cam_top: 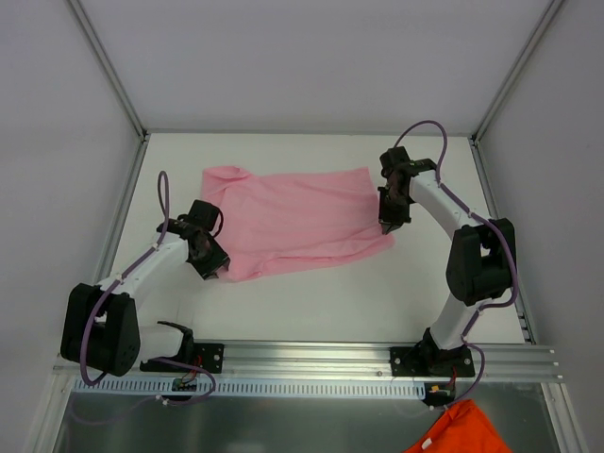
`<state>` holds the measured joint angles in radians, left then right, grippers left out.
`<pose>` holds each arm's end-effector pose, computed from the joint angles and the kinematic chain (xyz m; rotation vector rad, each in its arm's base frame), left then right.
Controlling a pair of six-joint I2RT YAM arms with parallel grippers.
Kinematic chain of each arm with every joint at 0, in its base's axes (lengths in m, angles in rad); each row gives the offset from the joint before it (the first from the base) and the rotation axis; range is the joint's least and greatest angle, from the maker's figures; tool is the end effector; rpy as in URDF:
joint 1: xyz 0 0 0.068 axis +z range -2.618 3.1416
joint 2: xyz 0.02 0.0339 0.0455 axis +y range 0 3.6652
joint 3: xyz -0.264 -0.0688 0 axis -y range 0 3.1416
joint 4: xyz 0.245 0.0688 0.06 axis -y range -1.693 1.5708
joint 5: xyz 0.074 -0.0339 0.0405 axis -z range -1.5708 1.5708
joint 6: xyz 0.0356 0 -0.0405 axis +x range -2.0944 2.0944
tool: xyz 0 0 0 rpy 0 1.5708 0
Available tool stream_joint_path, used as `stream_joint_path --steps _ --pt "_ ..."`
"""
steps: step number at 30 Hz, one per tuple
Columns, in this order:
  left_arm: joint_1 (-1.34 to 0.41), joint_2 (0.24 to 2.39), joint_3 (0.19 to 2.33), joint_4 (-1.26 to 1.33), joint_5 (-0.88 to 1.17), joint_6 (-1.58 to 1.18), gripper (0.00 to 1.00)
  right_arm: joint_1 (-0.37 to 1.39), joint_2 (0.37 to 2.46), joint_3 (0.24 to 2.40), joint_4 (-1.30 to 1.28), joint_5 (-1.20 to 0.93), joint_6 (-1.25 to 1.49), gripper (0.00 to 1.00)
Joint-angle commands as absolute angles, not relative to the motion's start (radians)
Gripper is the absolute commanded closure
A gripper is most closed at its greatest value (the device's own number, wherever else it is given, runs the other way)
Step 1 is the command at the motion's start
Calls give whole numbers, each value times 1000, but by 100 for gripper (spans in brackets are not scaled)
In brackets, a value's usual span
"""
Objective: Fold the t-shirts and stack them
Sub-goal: Fold the flattened tshirt in 1/3 of the way
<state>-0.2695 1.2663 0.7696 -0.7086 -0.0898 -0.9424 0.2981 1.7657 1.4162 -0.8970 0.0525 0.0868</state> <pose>0.2167 -0.0566 0.1991 -0.9411 2.6207 -0.1903 0.3416 0.1030 0.2411 -0.2847 2.7989 0.0155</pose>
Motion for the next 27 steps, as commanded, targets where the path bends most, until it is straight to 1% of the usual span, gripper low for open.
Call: stream_joint_path --steps 1,2,4,5,7,12,21,27 --pt "-281 1272 759 -695 -126 -928 65 302 1750 1434 -927 69 71 99" --pt "-281 1269 762 -696 -129 -927 75 302 1752 1433 -927 71 71 99" --pt "-281 1269 768 -699 -129 -928 82 302 1753 1431 -927 67 71 99" --pt "-281 1269 772 -706 -130 -930 90 302 1753 1430 -925 69 71 99" --pt "-279 1269 781 -709 -133 -928 95 302 1753 1427 -923 64 71 99" --pt "-281 1266 810 -727 -129 -922 100 302 1755 1420 -920 60 69 99" --pt "-282 1226 911 -781 -152 -904 100 302 1773 1460 -925 52 60 99" --pt "-281 1281 965 -775 -172 -890 100 301 1807 1526 -943 61 46 99"
